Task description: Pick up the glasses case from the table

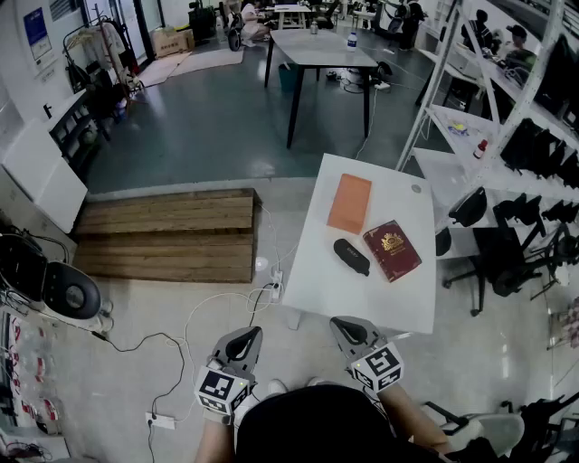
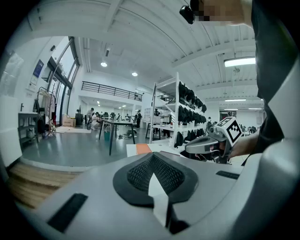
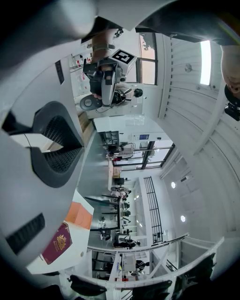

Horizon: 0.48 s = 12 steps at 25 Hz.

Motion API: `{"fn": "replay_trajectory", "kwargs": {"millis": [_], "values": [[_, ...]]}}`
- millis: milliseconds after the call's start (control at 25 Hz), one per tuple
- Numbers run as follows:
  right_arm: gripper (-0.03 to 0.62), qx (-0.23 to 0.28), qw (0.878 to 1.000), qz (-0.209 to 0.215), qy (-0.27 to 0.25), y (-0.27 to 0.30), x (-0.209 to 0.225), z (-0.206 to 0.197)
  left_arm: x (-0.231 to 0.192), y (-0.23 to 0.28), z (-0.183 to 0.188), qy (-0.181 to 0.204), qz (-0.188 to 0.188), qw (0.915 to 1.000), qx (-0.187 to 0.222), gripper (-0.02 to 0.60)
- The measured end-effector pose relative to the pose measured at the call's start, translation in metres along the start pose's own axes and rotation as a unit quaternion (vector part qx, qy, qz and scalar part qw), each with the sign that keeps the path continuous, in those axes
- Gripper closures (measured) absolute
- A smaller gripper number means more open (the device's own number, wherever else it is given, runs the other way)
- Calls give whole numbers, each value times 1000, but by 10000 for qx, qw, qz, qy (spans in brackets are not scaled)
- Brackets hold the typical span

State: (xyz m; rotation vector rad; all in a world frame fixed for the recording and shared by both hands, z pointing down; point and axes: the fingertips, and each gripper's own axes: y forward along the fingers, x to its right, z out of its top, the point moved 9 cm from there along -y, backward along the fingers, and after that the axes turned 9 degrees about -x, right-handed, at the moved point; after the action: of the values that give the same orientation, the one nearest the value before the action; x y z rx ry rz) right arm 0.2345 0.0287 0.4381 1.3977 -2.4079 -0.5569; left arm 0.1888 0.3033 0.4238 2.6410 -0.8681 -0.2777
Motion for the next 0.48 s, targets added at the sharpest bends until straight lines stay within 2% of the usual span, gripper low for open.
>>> {"fn": "replay_trajectory", "kwargs": {"millis": [480], "values": [[566, 63, 9998, 2, 166, -23, 34, -17, 36, 35, 5, 77, 43, 9996, -251, 565]]}}
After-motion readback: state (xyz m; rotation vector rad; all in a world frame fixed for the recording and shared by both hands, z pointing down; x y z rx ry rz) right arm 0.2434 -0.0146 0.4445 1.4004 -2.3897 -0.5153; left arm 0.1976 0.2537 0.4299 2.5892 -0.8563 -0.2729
